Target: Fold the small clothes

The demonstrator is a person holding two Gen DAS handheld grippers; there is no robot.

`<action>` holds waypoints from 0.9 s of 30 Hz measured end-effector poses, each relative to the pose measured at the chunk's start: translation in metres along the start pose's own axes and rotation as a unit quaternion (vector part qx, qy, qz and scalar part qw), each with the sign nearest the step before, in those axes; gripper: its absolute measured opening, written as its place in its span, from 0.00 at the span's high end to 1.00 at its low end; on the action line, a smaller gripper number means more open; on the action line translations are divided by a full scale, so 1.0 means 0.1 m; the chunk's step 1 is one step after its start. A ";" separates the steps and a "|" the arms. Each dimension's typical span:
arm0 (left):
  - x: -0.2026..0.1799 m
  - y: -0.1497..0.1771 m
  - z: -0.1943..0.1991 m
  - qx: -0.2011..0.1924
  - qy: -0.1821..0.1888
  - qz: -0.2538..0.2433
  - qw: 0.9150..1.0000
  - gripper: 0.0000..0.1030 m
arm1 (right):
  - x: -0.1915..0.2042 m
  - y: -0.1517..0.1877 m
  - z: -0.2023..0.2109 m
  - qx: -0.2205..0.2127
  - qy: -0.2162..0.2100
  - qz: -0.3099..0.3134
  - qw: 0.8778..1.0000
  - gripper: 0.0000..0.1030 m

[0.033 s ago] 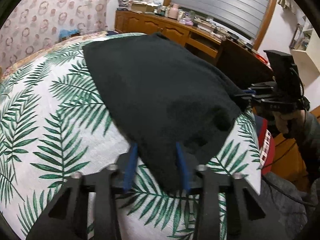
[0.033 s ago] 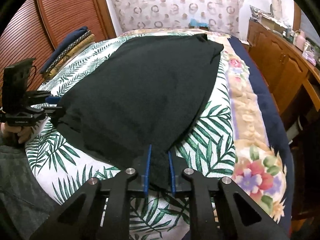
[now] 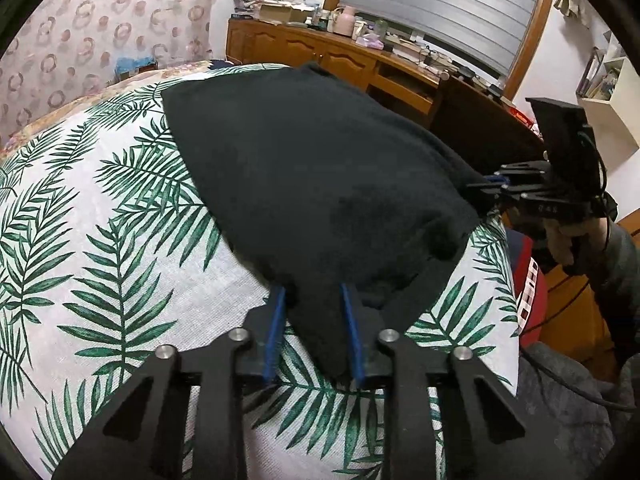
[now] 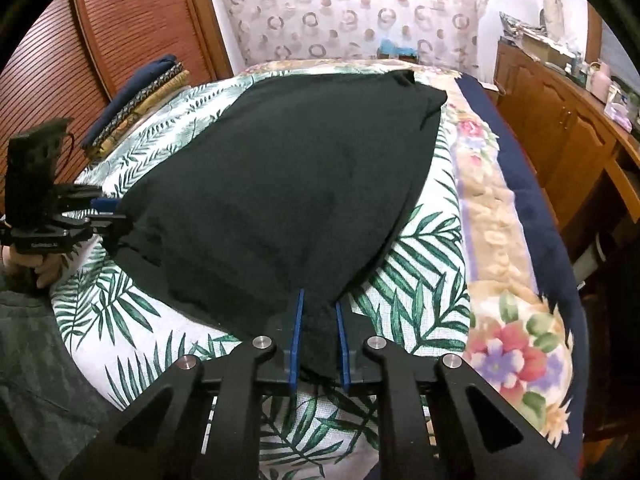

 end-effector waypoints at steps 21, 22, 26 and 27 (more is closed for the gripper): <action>0.63 -1.39 0.24 -0.096 -0.022 0.025 0.995 0.95 | -0.09 -1.16 0.19 -0.163 0.000 0.014 0.986 0.88; 0.70 -1.44 0.19 -0.095 -0.025 0.027 0.995 0.95 | -0.15 -1.24 0.12 -0.163 0.006 0.012 0.986 0.88; 0.91 -1.68 -0.04 -0.089 -0.040 0.033 0.995 0.95 | -0.29 -1.41 -0.14 -0.156 0.014 0.004 0.988 0.88; 0.97 -1.74 -0.11 -0.086 -0.041 0.036 0.995 0.95 | -0.32 -1.42 -0.21 -0.150 0.019 0.004 0.988 0.88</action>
Point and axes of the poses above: each gripper's, at about its wrist camera, not at the fingertips, and z roughly against the way its jaws point, x to its left, y to its underside, the point moved 7 cm from there along -z, roughly the way its jaws point, and after that the axes turned 8 degrees about -y, right-handed, at the moved point
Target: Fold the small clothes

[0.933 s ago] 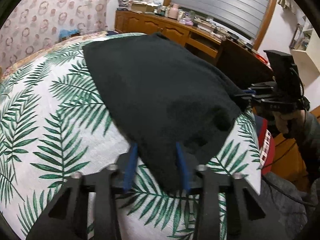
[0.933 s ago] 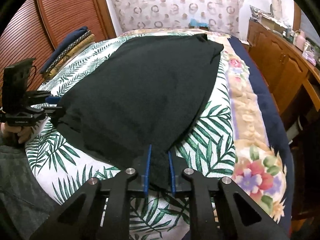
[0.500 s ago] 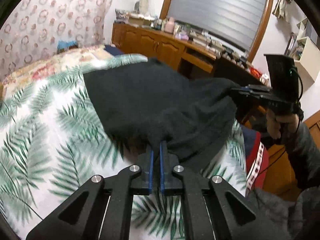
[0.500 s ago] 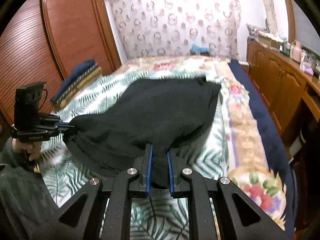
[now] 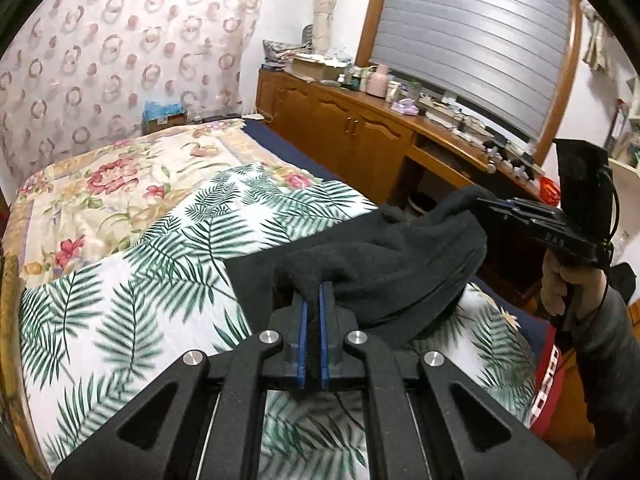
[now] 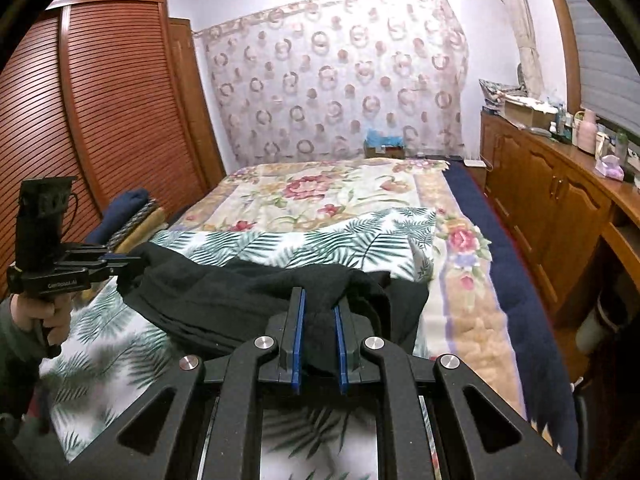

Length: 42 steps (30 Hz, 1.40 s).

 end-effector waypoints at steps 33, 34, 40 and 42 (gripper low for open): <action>0.42 0.21 -0.47 0.068 0.001 -0.029 0.997 0.35 | -0.15 -0.17 -0.64 0.061 0.017 0.011 0.998 0.52; 0.41 0.21 -0.48 0.069 0.003 -0.031 0.997 0.35 | -0.17 -0.20 -0.72 0.065 0.010 0.006 0.998 0.52; 0.37 0.14 -0.65 0.078 0.003 -0.034 0.996 0.35 | -0.36 -0.40 -0.99 0.073 -0.041 -0.041 0.996 0.64; 0.37 0.09 -0.69 0.074 0.000 -0.033 0.997 0.35 | -0.34 -0.44 -0.95 0.066 -0.065 -0.036 0.995 0.88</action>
Point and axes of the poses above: each gripper's, at about its wrist camera, not at the fingertips, and z roughly against the way its jaws point, x to its left, y to its underside, the point moved 7 cm from there along -z, roughly the way its jaws point, and after that the axes turned 8 degrees about -y, right-handed, at the moved point
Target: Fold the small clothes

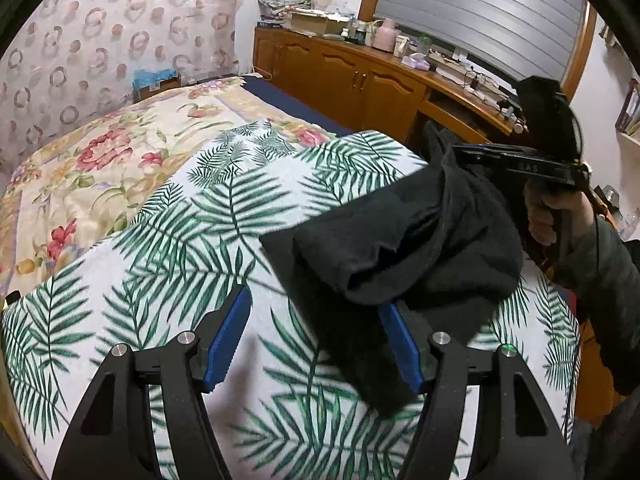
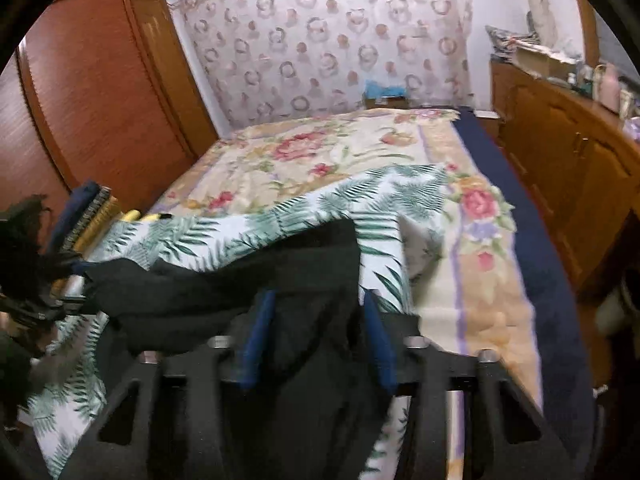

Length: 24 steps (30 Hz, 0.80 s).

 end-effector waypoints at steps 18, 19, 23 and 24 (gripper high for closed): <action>0.18 -0.16 -0.28 0.003 -0.007 0.056 0.998 0.35 | -0.16 0.13 0.42 -0.007 0.115 -0.027 0.993 0.46; 0.17 -0.17 -0.29 0.004 -0.004 0.057 0.998 0.35 | -0.08 0.12 0.38 -0.005 0.113 -0.025 0.993 0.39; 0.13 -0.19 -0.39 0.015 0.010 0.064 0.998 0.35 | -0.05 0.20 0.28 0.015 0.124 -0.028 0.992 0.36; 0.12 -0.19 -0.42 0.021 0.014 0.065 0.998 0.35 | -0.07 0.22 0.28 0.020 0.125 -0.033 0.991 0.36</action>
Point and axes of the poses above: each gripper's, at about its wrist camera, not at the fingertips, and z roughly against the way its jaws point, x to its left, y to its underside, the point moved 7 cm from there along -z, roughly the way its jaws point, and after that the axes turned 8 degrees about -y, right-handed, at the moved point
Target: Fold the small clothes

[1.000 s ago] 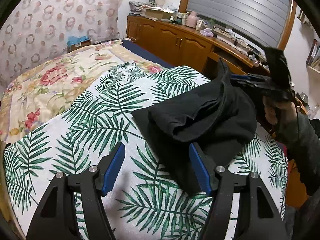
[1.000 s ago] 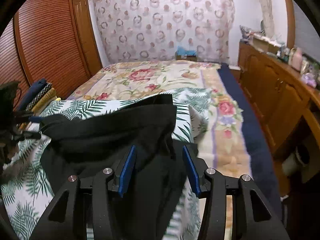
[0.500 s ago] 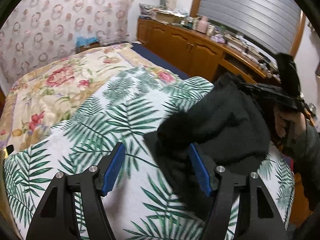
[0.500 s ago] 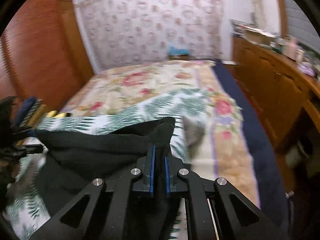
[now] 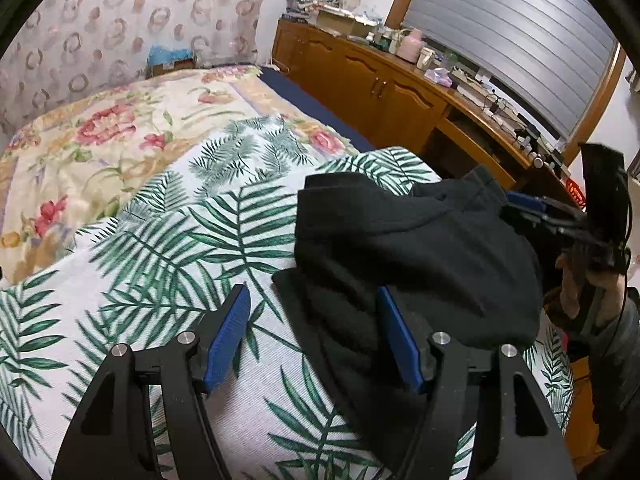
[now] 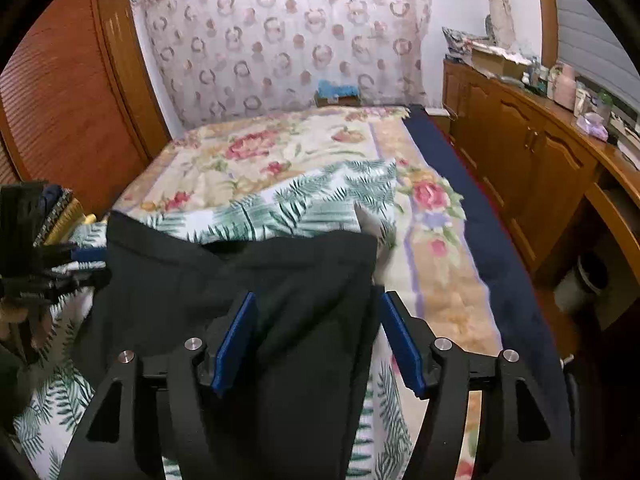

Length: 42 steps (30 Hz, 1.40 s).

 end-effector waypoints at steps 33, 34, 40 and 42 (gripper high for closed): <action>-0.30 -0.09 0.43 -0.052 0.054 -0.012 0.997 0.86 | 0.12 0.01 0.07 -0.037 -0.100 -0.002 0.994 0.82; -0.31 -0.09 0.51 -0.062 0.052 -0.015 0.997 0.86 | 0.16 -0.02 0.12 -0.044 -0.100 0.007 0.994 0.82; -0.30 -0.11 1.02 -0.119 0.011 -0.034 0.992 0.86 | 0.49 -0.18 0.30 -0.072 -0.105 0.055 0.990 0.82; -0.22 -0.13 1.20 -0.135 -0.005 -0.035 0.990 0.86 | 0.62 -0.24 0.32 -0.078 -0.112 0.071 0.988 0.82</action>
Point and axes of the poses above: each gripper's, at about its wrist camera, not at the fingertips, and z roughly against the way its jaws point, x to its left, y to its underside, the point moved 7 cm from there along -z, roughly the way its jaws point, and after that the axes turned 8 degrees about -y, right-handed, at the moved point
